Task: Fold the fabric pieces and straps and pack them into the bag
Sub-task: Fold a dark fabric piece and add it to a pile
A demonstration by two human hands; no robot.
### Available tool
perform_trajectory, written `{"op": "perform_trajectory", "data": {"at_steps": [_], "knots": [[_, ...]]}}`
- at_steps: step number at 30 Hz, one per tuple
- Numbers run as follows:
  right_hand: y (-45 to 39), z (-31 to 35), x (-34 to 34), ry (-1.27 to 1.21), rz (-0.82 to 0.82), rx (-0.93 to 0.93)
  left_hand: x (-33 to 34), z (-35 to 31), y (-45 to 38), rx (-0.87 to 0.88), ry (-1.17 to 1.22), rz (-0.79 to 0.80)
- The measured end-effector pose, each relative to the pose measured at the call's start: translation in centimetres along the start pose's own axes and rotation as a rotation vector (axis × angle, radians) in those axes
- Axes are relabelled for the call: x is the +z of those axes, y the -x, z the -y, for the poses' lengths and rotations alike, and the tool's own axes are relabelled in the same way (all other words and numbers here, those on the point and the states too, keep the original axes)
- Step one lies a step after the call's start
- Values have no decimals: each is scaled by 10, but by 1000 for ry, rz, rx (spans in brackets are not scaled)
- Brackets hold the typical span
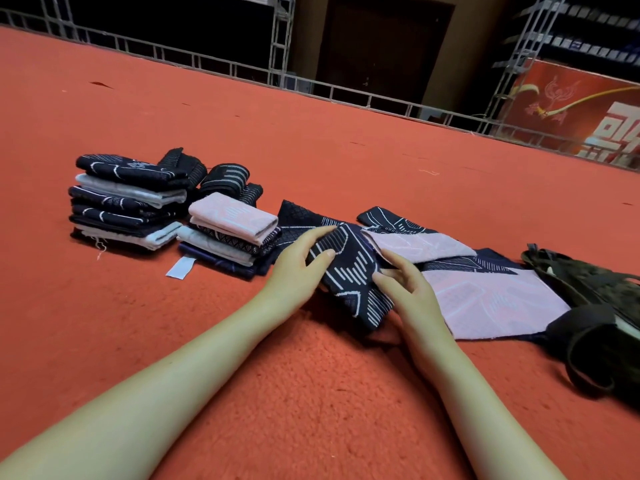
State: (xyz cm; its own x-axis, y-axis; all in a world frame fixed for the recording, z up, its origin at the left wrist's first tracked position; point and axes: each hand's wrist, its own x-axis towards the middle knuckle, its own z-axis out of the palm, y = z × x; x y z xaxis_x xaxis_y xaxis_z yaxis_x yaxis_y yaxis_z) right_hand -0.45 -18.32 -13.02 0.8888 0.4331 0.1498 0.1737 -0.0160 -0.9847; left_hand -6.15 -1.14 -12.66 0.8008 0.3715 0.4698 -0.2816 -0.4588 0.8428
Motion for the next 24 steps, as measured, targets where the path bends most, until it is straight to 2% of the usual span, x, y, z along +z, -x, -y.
{"op": "perform_trajectory", "data": {"at_steps": [4,10,14,16,21,24], "knots": [[-2,-6,2,-211,122,126,-6,1,-4,28,-4,-103],[2,-10,16,-300,85,128,-24,-1,-10,31,-46,-45],[-14,13,43,-387,65,120,-56,-2,-24,-42,50,-160],[-28,32,65,-374,96,114,-75,-1,-30,-52,84,-273],[-67,63,122,-258,133,68,-104,11,-33,32,-127,-503],[-83,62,149,-45,128,54,-111,22,-34,-101,-273,-616]]}}
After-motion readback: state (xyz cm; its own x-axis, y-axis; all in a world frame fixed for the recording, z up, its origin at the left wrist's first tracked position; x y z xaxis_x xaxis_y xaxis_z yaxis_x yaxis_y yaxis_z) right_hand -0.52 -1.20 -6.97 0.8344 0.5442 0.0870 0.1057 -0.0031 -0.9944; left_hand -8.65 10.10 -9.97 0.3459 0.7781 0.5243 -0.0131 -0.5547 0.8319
